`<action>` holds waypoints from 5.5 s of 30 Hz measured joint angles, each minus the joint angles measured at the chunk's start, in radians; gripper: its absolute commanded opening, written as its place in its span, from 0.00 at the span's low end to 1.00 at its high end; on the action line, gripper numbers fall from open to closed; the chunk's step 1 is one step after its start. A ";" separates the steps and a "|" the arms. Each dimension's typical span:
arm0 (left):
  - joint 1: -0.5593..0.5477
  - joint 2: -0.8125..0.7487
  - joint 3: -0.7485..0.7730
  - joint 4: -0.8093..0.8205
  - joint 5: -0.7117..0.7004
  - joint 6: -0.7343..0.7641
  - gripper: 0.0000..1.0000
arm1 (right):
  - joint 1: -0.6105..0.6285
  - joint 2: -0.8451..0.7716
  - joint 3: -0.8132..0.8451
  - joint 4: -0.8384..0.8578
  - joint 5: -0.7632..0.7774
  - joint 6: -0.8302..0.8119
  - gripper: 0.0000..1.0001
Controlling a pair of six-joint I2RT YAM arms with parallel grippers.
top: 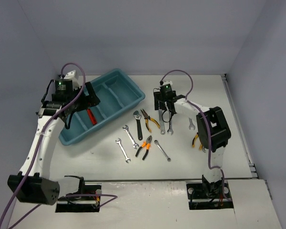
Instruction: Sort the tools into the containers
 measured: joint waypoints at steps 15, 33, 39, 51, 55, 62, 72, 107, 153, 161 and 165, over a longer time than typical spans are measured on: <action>-0.049 -0.224 -0.250 -0.043 0.005 -0.042 0.85 | 0.026 0.157 0.096 0.003 0.041 0.031 0.40; -0.238 -0.059 -0.162 -0.012 -0.017 -0.081 0.85 | 0.032 0.101 0.024 -0.019 0.030 0.042 0.00; -0.303 0.023 -0.157 0.065 0.006 -0.126 0.85 | 0.032 0.032 -0.035 -0.109 -0.029 -0.020 0.00; -0.376 0.160 -0.157 0.201 0.036 -0.196 0.85 | 0.032 -0.124 -0.209 -0.167 -0.099 -0.122 0.00; -0.397 0.199 -0.157 0.241 0.052 -0.208 0.85 | 0.032 -0.165 -0.239 -0.170 -0.123 -0.142 0.00; -0.423 0.245 -0.157 0.262 0.061 -0.220 0.85 | 0.032 -0.171 -0.270 -0.150 -0.141 -0.136 0.00; -0.427 0.245 -0.157 0.267 0.063 -0.220 0.85 | 0.057 -0.177 -0.293 -0.136 -0.107 -0.097 0.25; -0.427 0.230 -0.161 0.256 0.072 -0.196 0.85 | 0.072 -0.105 -0.179 -0.300 -0.155 -0.082 0.00; -0.536 0.404 -0.197 0.689 0.207 -0.404 0.49 | 0.126 -0.544 -0.317 -0.148 -0.414 -0.100 0.00; -0.558 0.415 -0.197 0.715 0.211 -0.419 0.14 | 0.131 -0.560 -0.331 -0.106 -0.428 -0.073 0.00; -0.559 0.416 -0.197 0.733 0.226 -0.423 0.00 | 0.132 -0.560 -0.343 -0.097 -0.434 -0.059 0.00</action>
